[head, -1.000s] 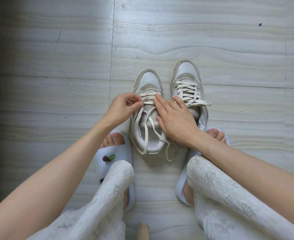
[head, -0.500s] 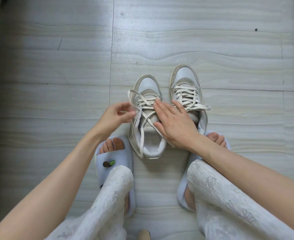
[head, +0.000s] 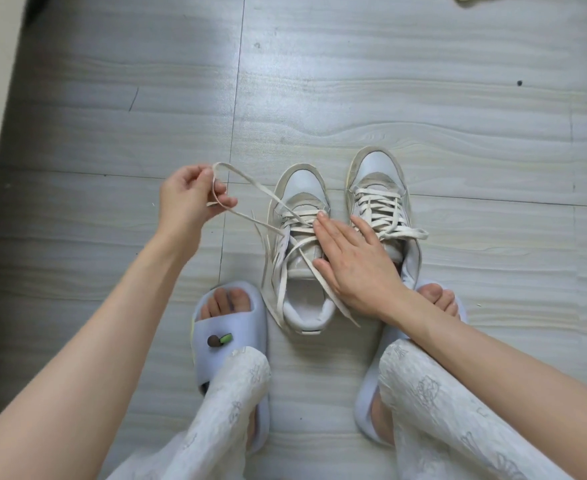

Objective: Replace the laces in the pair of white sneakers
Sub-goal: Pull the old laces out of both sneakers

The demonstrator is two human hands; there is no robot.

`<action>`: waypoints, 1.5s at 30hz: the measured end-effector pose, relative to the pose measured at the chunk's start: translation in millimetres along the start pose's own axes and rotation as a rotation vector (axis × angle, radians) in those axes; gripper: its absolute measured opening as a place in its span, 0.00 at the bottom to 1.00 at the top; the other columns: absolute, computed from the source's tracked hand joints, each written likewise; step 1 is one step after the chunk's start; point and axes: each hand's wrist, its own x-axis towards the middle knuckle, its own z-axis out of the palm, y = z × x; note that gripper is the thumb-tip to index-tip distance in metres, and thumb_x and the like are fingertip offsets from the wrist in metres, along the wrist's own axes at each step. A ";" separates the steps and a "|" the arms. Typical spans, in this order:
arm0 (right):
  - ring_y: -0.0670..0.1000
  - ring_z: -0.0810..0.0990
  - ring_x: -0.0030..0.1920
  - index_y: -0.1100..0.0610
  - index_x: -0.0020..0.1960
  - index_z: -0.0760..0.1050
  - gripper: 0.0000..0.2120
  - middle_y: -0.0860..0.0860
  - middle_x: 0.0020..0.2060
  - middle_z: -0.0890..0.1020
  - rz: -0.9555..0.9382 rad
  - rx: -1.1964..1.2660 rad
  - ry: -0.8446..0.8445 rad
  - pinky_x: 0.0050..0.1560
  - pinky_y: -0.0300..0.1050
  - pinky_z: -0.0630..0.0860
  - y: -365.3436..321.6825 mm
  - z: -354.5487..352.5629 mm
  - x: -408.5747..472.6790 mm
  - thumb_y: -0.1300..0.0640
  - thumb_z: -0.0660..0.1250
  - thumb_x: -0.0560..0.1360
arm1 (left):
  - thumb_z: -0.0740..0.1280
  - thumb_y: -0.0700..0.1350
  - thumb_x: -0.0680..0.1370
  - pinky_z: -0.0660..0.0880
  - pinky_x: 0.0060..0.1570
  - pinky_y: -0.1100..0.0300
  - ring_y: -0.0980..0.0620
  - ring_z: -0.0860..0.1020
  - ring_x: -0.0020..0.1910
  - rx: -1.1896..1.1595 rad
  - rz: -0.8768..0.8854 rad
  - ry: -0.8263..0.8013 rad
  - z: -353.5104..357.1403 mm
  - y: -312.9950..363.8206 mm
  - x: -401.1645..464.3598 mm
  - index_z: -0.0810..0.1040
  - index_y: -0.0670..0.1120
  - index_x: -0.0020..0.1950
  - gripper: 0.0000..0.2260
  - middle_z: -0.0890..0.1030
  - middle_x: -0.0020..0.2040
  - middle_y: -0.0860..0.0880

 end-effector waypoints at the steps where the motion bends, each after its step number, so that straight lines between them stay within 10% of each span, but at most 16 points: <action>1: 0.54 0.75 0.64 0.63 0.68 0.69 0.27 0.57 0.66 0.73 0.002 0.001 0.000 0.68 0.53 0.56 -0.1 -0.3 0.1 0.47 0.50 0.77 | 0.60 0.41 0.81 0.78 0.41 0.59 0.56 0.76 0.30 0.061 -0.036 -0.009 0.8 -8.2 -0.8 0.72 0.42 0.52 0.04 0.74 0.38 0.48; 5: 0.54 0.75 0.63 0.63 0.68 0.70 0.27 0.56 0.66 0.74 0.007 0.002 0.004 0.67 0.53 0.57 -0.7 1.1 -0.6 0.47 0.50 0.77 | 0.67 0.43 0.76 0.71 0.59 0.55 0.50 0.73 0.55 0.494 -0.099 0.058 0.5 -54.4 -14.9 0.64 0.42 0.69 0.23 0.72 0.59 0.45; 13: 0.54 0.76 0.63 0.63 0.68 0.70 0.27 0.57 0.66 0.74 0.004 0.011 -0.006 0.67 0.54 0.56 -0.7 -0.9 -0.1 0.47 0.50 0.77 | 0.68 0.43 0.73 0.62 0.54 0.59 0.47 0.71 0.55 0.974 0.644 -0.320 12.2 -68.6 -27.3 0.80 0.47 0.53 0.09 0.78 0.54 0.50; 17: 0.54 0.76 0.63 0.63 0.67 0.70 0.28 0.57 0.66 0.74 0.000 0.027 -0.003 0.67 0.54 0.57 0.7 -0.7 -1.1 0.47 0.50 0.76 | 0.68 0.41 0.74 0.65 0.48 0.56 0.46 0.72 0.47 0.891 0.606 -0.220 8.8 -58.2 -22.8 0.79 0.44 0.43 0.02 0.77 0.41 0.54; 23: 0.55 0.76 0.63 0.63 0.67 0.70 0.28 0.58 0.66 0.74 0.001 0.037 -0.021 0.67 0.55 0.57 0.9 -2.6 -0.6 0.47 0.50 0.76 | 0.63 0.39 0.76 0.63 0.55 0.54 0.40 0.69 0.57 0.922 0.357 0.320 -32.5 -40.5 -5.8 0.79 0.43 0.50 0.06 0.79 0.51 0.43; 27: 0.55 0.76 0.63 0.63 0.68 0.69 0.28 0.57 0.67 0.73 0.009 0.046 -0.069 0.67 0.55 0.57 0.0 -5.3 -0.8 0.46 0.50 0.77 | 0.62 0.42 0.74 0.62 0.61 0.52 0.41 0.69 0.62 1.031 0.478 0.006 -9.9 -55.1 -16.2 0.79 0.46 0.58 0.14 0.77 0.60 0.45; 31: 0.54 0.76 0.63 0.63 0.68 0.69 0.28 0.57 0.67 0.73 0.013 0.059 -0.093 0.67 0.55 0.57 -0.6 -7.1 -1.4 0.46 0.50 0.76 | 0.65 0.43 0.75 0.68 0.57 0.48 0.46 0.75 0.52 0.973 0.547 -0.328 20.4 -65.9 -35.2 0.80 0.47 0.50 0.06 0.81 0.47 0.50; 39: 0.52 0.76 0.63 0.60 0.67 0.72 0.27 0.55 0.66 0.74 0.005 0.179 -0.103 0.67 0.50 0.56 3.0 -7.8 0.4 0.45 0.52 0.76 | 0.63 0.39 0.77 0.70 0.50 0.57 0.42 0.78 0.49 0.777 0.258 0.177 -22.5 -43.5 -6.0 0.80 0.41 0.50 0.08 0.82 0.47 0.41; 45: 0.56 0.81 0.52 0.60 0.50 0.83 0.09 0.55 0.50 0.83 0.228 0.603 0.002 0.60 0.54 0.70 14.0 -21.7 24.9 0.59 0.67 0.75 | 0.67 0.45 0.76 0.70 0.46 0.63 0.57 0.74 0.38 0.780 0.337 -0.155 10.4 -50.9 -34.9 0.80 0.45 0.51 0.07 0.80 0.44 0.49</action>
